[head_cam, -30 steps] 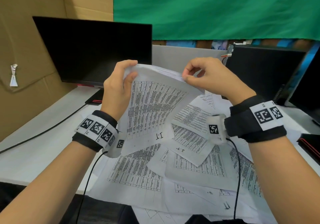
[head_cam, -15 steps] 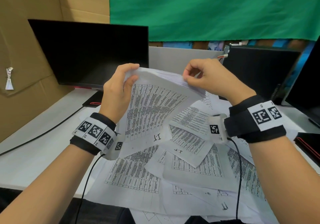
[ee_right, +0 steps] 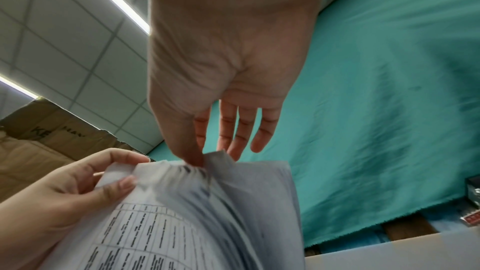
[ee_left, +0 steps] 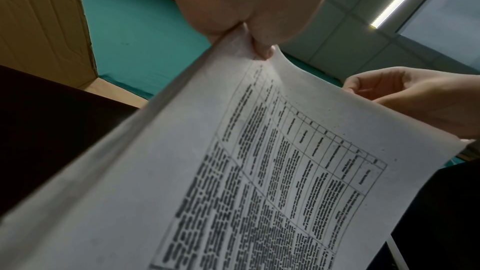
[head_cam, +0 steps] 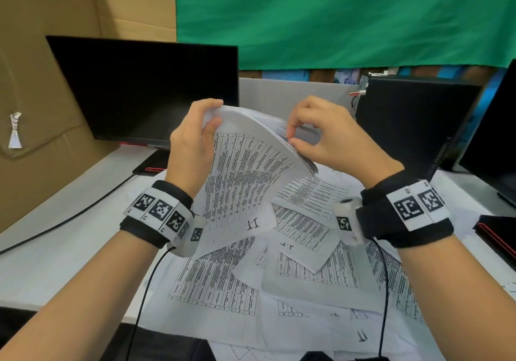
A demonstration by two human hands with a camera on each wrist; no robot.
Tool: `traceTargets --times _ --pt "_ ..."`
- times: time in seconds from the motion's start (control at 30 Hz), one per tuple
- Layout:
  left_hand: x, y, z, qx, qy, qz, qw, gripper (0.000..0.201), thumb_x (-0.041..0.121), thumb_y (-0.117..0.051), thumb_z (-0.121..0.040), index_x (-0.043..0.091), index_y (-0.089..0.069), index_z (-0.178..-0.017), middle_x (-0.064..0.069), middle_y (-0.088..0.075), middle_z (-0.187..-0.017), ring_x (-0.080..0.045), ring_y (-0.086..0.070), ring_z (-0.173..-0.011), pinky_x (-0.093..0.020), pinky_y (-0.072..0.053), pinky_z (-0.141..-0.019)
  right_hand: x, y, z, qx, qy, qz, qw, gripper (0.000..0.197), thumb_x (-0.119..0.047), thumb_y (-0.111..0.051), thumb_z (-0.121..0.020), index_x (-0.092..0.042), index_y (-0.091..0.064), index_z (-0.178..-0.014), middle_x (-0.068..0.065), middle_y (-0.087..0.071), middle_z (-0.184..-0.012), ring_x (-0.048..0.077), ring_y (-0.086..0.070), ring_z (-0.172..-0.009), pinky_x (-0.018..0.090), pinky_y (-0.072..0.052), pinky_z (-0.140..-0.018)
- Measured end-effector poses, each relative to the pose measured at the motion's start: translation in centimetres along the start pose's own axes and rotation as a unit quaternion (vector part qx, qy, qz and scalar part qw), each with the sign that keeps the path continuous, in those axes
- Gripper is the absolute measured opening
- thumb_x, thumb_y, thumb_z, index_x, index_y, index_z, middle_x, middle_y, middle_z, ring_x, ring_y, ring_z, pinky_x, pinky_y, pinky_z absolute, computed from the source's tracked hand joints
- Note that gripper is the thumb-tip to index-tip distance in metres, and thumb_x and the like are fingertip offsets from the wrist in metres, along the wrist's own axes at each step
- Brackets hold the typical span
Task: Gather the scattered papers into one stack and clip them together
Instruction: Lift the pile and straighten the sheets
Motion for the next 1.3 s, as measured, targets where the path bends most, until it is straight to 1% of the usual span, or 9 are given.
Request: traceTargets --times 0.23,0.37,0.5,0.63,0.8,0.9,1.03,1.13,1.3 --pt "1.3 1.8 -0.3 0.058 -0.060 0.017 0.996 0.020 0.005 -0.052 -0.095 0.005 -0.054 -0.115 0.016 -0.052 -0.102 0.015 -0.052 -0.076 0.002 -0.035 -0.066 5.0 -1.5 0.9 -0.008 -0.132 -0.131 0.982 0.018 -0.016 -0.070 -0.089 -0.014 -0.073 -0.107 -0.005 -0.069 -0.109 0.006 -0.061 -0.100 0.024 -0.046 -0.092" --pt "2.2 4.6 -3.1 0.104 -0.081 0.076 0.988 0.021 0.004 -0.054 -0.093 0.011 -0.048 -0.112 0.016 -0.049 -0.106 0.015 -0.049 -0.100 -0.009 -0.038 -0.090 6.8 -3.7 2.4 0.009 -0.204 -0.398 0.894 0.013 -0.007 -0.065 -0.089 -0.014 -0.074 -0.097 -0.007 -0.076 -0.088 0.005 -0.069 -0.085 0.022 -0.055 -0.078" --pt "-1.9 3.1 -4.3 0.073 0.051 0.037 0.995 0.028 0.002 -0.053 -0.085 0.009 -0.054 -0.112 0.009 -0.054 -0.104 0.022 -0.049 -0.086 0.000 -0.035 -0.081 6.2 -10.0 4.5 -0.130 -0.289 -0.503 0.804 0.063 -0.037 -0.081 -0.068 0.003 -0.067 -0.114 0.015 -0.069 -0.116 0.030 -0.066 -0.107 0.045 -0.051 -0.098" --pt "-11.5 -0.6 1.3 -0.007 0.283 -0.013 0.959 0.026 0.003 -0.048 -0.089 0.009 -0.053 -0.114 0.003 -0.052 -0.091 0.004 -0.044 -0.064 -0.013 -0.037 -0.061 6.1 -16.5 9.3 -0.224 -0.371 -0.473 0.767 0.039 -0.020 -0.060 -0.095 0.009 -0.059 -0.120 0.017 -0.070 -0.118 0.032 -0.067 -0.110 0.046 -0.053 -0.098" --pt "-19.8 -3.9 10.3 -0.066 0.446 -0.027 0.892 0.027 0.006 -0.049 -0.092 0.009 -0.051 -0.118 -0.020 -0.057 -0.114 -0.036 -0.056 -0.105 -0.035 -0.043 -0.085 6.9 -21.6 11.9 -0.165 -0.453 -0.383 0.788 0.020 -0.016 -0.067 -0.090 -0.001 -0.068 -0.078 0.014 -0.069 -0.076 0.015 -0.063 -0.061 0.026 -0.050 -0.063" --pt "-23.9 -4.9 14.9 -0.080 0.562 0.024 0.823 0.043 0.019 -0.060 -0.089 0.007 -0.047 -0.128 -0.023 -0.054 -0.127 -0.039 -0.054 -0.115 -0.045 -0.045 -0.098 8.8 -24.7 12.1 -0.169 -0.466 -0.327 0.804 0.049 -0.027 -0.068 -0.074 0.015 -0.064 -0.100 0.030 -0.066 -0.087 0.020 -0.052 -0.070 0.033 -0.036 -0.065" --pt "-26.3 -6.9 20.7 -0.158 0.683 0.172 0.692 0.060 0.040 -0.070 -0.075 0.007 -0.058 -0.123 -0.021 -0.058 -0.127 -0.046 -0.054 -0.115 -0.063 -0.038 -0.099 8.0 -24.3 11.5 -0.167 -0.465 -0.267 0.828 0.030 -0.016 -0.058 -0.092 -0.008 -0.053 -0.064 0.012 -0.052 -0.068 0.021 -0.049 -0.071 0.028 -0.033 -0.063" --pt "-22.9 -7.0 20.6 -0.175 0.660 0.225 0.696 0.036 0.027 -0.050 -0.097 0.004 -0.055 -0.125 -0.020 -0.061 -0.122 -0.039 -0.057 -0.112 -0.055 -0.039 -0.103 6.3 -22.7 9.7 -0.153 -0.416 -0.188 0.877 0.040 -0.017 -0.053 -0.098 -0.012 -0.049 -0.059 0.001 -0.045 -0.060 0.016 -0.042 -0.056 0.024 -0.030 -0.048" --pt "-22.9 -6.2 20.0 -0.151 0.615 0.198 0.748 0.031 0.018 -0.045 -0.100 0.000 -0.051 -0.125 -0.017 -0.061 -0.120 -0.037 -0.058 -0.111 -0.044 -0.045 -0.096 4.3 -19.0 6.8 -0.097 -0.349 -0.098 0.927 0.035 -0.026 -0.051 -0.100 -0.015 -0.053 -0.068 -0.001 -0.053 -0.065 0.017 -0.050 -0.055 0.025 -0.032 -0.046"
Point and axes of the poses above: each hand's wrist, its own z-axis away from the middle knuckle, its own y-axis out of the back of the hand, x = y × z, the point moved 8 cm from there along -z, towards the middle knuckle
